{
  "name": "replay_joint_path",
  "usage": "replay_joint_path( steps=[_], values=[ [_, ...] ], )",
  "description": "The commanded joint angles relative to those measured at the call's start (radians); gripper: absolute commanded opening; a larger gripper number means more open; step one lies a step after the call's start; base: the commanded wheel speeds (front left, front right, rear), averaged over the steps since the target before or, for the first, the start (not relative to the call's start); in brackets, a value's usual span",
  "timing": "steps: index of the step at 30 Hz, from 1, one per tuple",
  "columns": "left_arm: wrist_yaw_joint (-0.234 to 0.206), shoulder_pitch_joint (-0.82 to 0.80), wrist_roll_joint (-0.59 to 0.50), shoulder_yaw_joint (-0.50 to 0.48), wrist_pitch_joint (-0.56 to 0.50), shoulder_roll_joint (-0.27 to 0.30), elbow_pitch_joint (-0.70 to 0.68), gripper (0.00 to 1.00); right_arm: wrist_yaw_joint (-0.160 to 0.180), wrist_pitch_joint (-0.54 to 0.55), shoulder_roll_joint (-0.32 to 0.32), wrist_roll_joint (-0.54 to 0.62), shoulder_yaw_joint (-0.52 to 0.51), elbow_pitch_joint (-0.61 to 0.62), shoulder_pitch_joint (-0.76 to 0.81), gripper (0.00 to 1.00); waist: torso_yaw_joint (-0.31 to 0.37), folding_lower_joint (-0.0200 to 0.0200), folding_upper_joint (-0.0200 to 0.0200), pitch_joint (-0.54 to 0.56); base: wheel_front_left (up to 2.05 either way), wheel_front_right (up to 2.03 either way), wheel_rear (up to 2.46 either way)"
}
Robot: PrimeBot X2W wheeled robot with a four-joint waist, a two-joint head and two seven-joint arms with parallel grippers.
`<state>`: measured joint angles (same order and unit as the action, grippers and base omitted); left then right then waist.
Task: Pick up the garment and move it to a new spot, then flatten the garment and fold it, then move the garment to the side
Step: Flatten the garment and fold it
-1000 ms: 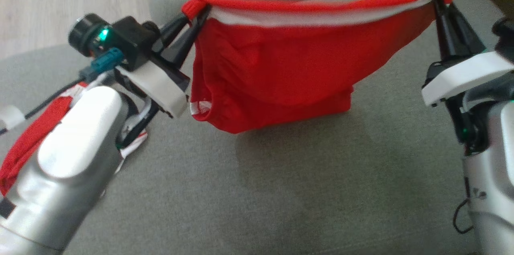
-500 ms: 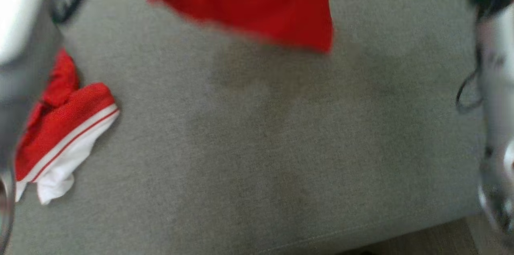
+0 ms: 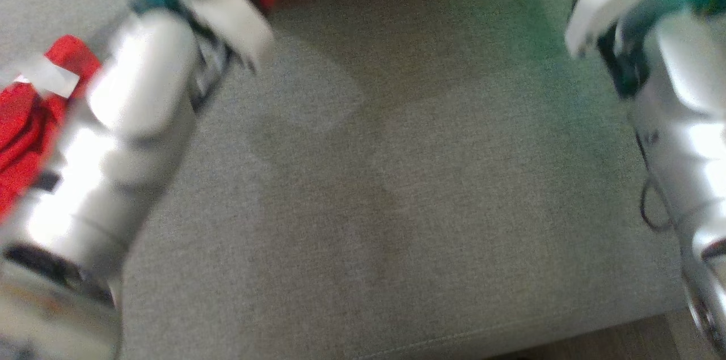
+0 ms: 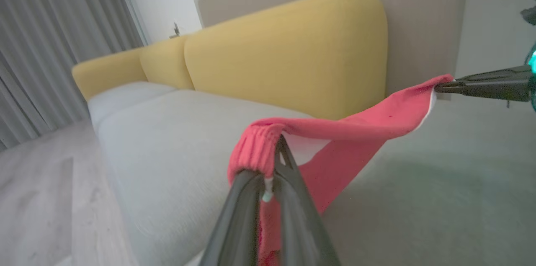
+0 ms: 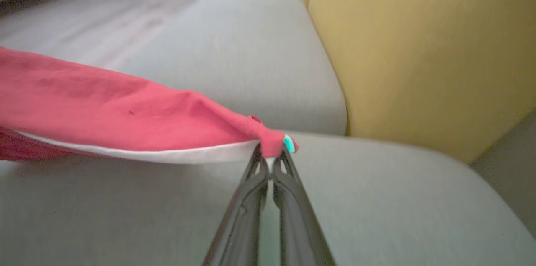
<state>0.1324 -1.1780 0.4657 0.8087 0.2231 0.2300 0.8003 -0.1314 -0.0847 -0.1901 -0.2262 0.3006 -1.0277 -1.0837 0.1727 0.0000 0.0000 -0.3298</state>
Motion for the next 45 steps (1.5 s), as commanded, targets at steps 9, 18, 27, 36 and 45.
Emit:
replay_joint_path(
  steps=[9, 18, 27, 36, 45],
  values=[
    [-0.002, 0.288, 0.165, 0.222, -0.004, 0.047, -0.13, 0.0, 0.001, 0.234, -0.182, -0.252, 0.284, 0.064, 0.2, 0.0, -0.008, 0.0, 0.0, 0.104, 0.0, 0.0, 0.0],
    [-0.046, 0.482, 0.215, 0.258, -0.015, 0.055, -0.256, 0.0, 0.001, 0.483, -0.415, -0.521, 0.445, 0.322, 0.374, 0.0, 0.016, 0.0, 0.0, 0.201, 0.0, 0.0, 0.0],
    [-0.109, 0.601, 0.233, 0.296, -0.074, 0.085, -0.435, 0.0, 0.001, 0.643, -0.584, -0.657, 0.44, 0.56, 0.532, 0.0, 0.011, 0.0, 0.0, 0.225, 0.0, 0.0, 0.0],
    [-0.172, 0.529, 0.223, 0.245, -0.089, 0.107, -0.51, 0.0, 0.001, 0.554, -0.527, -0.569, 0.271, 0.642, 0.476, 0.0, -0.042, 0.0, 0.0, 0.158, 0.0, 0.0, 0.0],
    [-0.164, 0.422, 0.218, 0.216, -0.089, 0.075, -0.483, 0.0, 0.001, 0.494, -0.406, -0.428, 0.203, 0.53, 0.291, 0.0, -0.116, 0.0, 0.0, 0.052, 0.0, 0.0, 0.0]
  ],
)
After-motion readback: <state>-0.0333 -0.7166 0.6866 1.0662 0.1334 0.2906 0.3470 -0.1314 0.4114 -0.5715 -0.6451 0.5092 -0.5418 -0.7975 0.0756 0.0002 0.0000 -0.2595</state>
